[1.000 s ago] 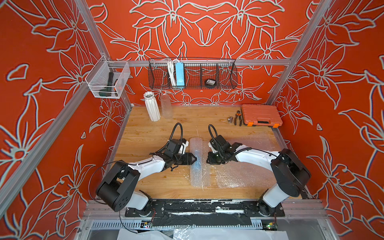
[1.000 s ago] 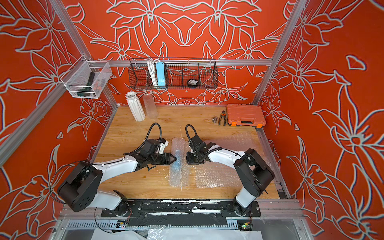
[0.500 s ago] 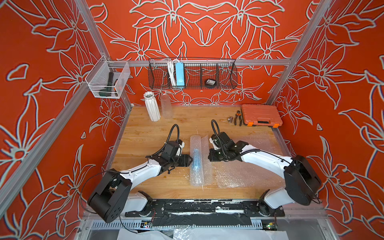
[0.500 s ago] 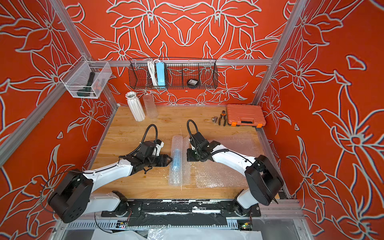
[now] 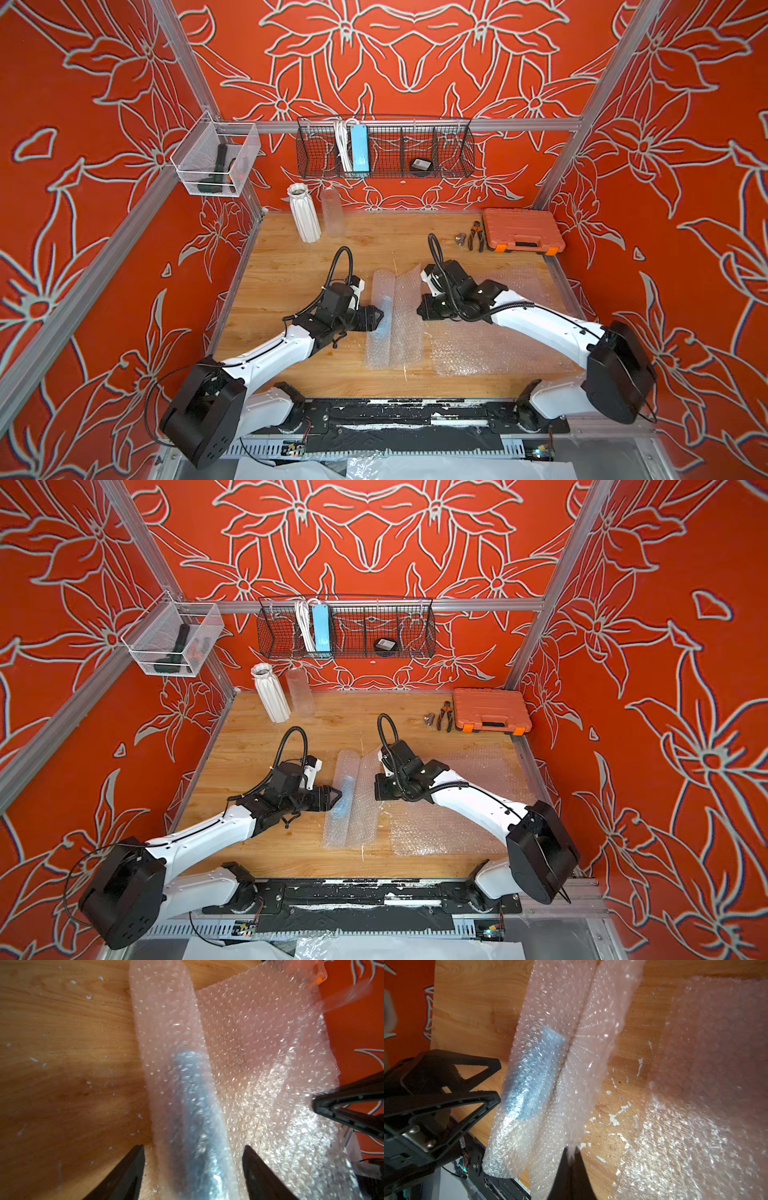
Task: Unwrap the vase from the bubble wrap
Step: Unwrap the bubble wrap at the center of the board.
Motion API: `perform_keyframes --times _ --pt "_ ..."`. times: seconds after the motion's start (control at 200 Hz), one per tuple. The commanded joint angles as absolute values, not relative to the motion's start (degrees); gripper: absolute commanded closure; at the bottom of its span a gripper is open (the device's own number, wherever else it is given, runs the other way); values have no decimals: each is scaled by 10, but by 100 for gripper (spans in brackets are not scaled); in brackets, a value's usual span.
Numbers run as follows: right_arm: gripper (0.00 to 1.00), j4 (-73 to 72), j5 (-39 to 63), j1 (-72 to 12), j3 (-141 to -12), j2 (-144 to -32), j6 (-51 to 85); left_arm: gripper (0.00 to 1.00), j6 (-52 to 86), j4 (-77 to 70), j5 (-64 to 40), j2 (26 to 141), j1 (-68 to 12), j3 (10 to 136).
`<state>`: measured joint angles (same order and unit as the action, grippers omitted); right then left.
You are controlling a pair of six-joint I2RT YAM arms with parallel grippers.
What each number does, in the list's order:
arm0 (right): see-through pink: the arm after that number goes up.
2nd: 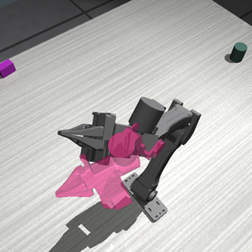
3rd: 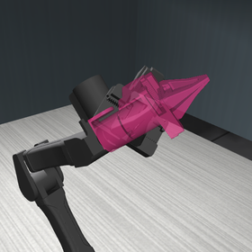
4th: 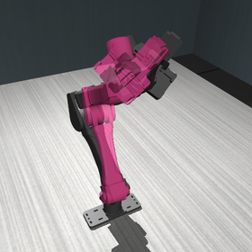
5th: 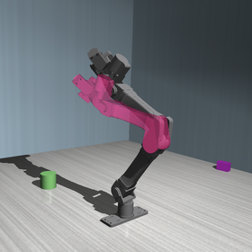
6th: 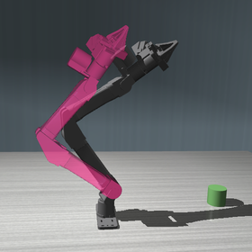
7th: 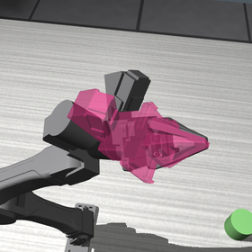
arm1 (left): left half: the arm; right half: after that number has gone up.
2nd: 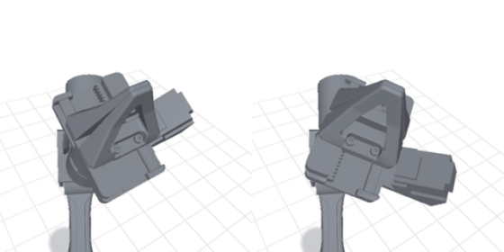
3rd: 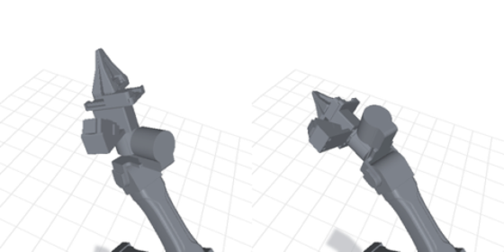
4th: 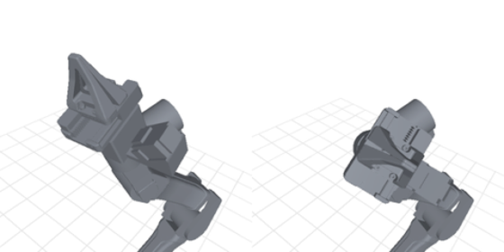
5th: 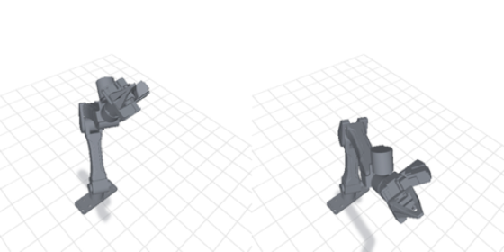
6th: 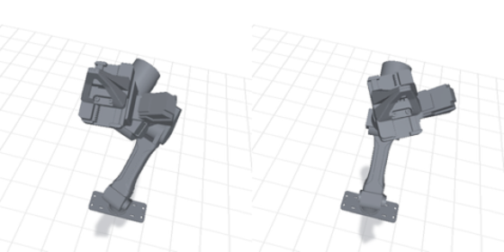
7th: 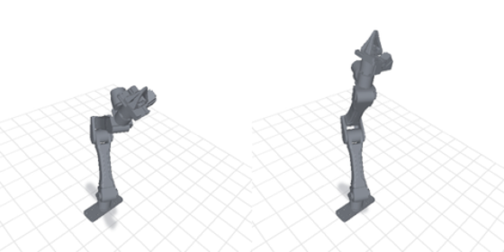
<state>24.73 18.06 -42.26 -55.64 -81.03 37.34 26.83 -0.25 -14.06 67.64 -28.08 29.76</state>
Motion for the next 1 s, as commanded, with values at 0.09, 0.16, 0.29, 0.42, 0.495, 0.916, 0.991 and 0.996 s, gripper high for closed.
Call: perform_keyframes --times 0.09,0.16,0.29,0.42,0.495,0.916,0.991,0.996 --pt "100 254 195 -420 -574 -799 363 28 265 46 -85 698 -279 321" --pt "100 255 194 -421 -574 -798 362 28 264 53 -80 714 -279 325" --pt "100 269 177 -421 -579 -790 358 29 274 67 -43 729 -278 330" --pt "100 294 147 -420 -587 -778 348 29 284 82 11 726 -279 329" --pt "100 308 131 -420 -591 -772 342 29 291 83 25 720 -279 325" --pt "100 352 83 -421 -621 -773 320 25 299 98 85 644 -278 322" --pt "100 358 77 -420 -622 -773 317 24 295 106 89 630 -279 331" --pt "100 358 77 -420 -622 -773 316 24 294 107 89 628 -279 331"
